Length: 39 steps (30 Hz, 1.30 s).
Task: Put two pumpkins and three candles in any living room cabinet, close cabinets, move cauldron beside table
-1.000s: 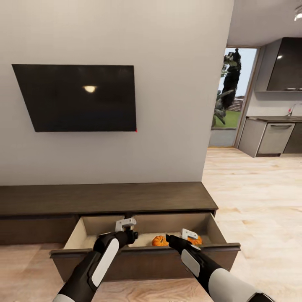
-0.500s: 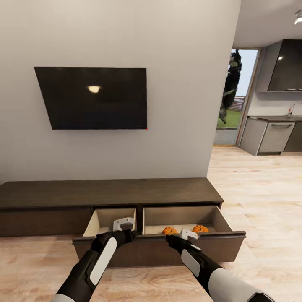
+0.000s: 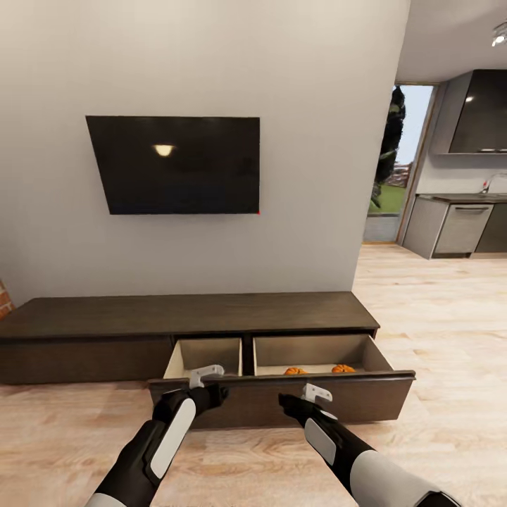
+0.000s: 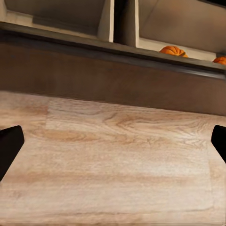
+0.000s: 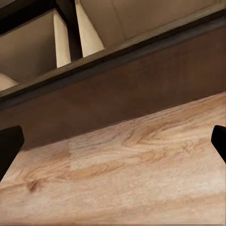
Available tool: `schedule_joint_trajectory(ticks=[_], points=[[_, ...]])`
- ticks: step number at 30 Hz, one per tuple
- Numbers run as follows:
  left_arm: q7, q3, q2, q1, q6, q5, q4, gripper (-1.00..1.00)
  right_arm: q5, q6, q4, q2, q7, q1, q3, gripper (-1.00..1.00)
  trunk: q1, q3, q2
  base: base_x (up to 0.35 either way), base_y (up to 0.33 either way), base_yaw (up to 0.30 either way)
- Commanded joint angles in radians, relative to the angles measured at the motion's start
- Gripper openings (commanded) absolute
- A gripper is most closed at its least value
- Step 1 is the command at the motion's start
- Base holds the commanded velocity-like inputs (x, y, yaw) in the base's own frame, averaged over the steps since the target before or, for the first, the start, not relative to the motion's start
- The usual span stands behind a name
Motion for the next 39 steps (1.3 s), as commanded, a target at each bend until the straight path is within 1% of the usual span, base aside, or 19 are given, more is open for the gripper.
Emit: schedule_joint_trajectory(ticks=[1,13,22,25,26,29,39], points=[[0.010,-0.001,0.000,-0.001,0.002,0.010,-0.001,1.00,-0.007,0.001,-0.001,-0.001,-0.008,-0.001,0.008,1.00,0.000,-0.001,-0.001,-0.105,0.070,0.000],[0.010,-0.001,0.002,-0.001,0.002,0.009,-0.002,1.00,-0.007,0.001,-0.001,-0.001,-0.007,-0.001,0.008,1.00,0.000,-0.001,-0.001,-0.015,0.010,0.000],[0.010,0.002,0.002,-0.001,0.002,0.005,-0.001,1.00,-0.007,-0.001,-0.001,-0.001,0.006,-0.001,0.009,1.00,0.034,-0.029,-0.064,0.000,0.000,0.000],[0.010,0.019,0.002,-0.001,0.002,0.005,0.006,1.00,-0.008,-0.002,-0.002,-0.001,0.007,-0.001,0.010,1.00,0.046,-0.039,-0.085,0.000,0.000,0.000],[0.009,0.030,0.003,-0.001,0.002,0.005,0.008,1.00,-0.012,-0.002,-0.002,-0.001,0.008,0.000,0.010,1.00,0.050,-0.042,-0.092,0.000,0.000,0.000],[0.009,0.044,0.009,-0.001,0.001,0.006,0.009,1.00,-0.023,-0.003,-0.003,-0.001,0.009,0.000,0.010,1.00,0.061,-0.051,-0.113,0.000,0.000,0.000],[0.014,0.050,0.014,-0.001,-0.007,-0.002,0.010,1.00,-0.030,-0.003,-0.003,-0.001,0.008,-0.001,0.010,1.00,0.099,-0.082,-0.183,0.000,0.000,0.000]])
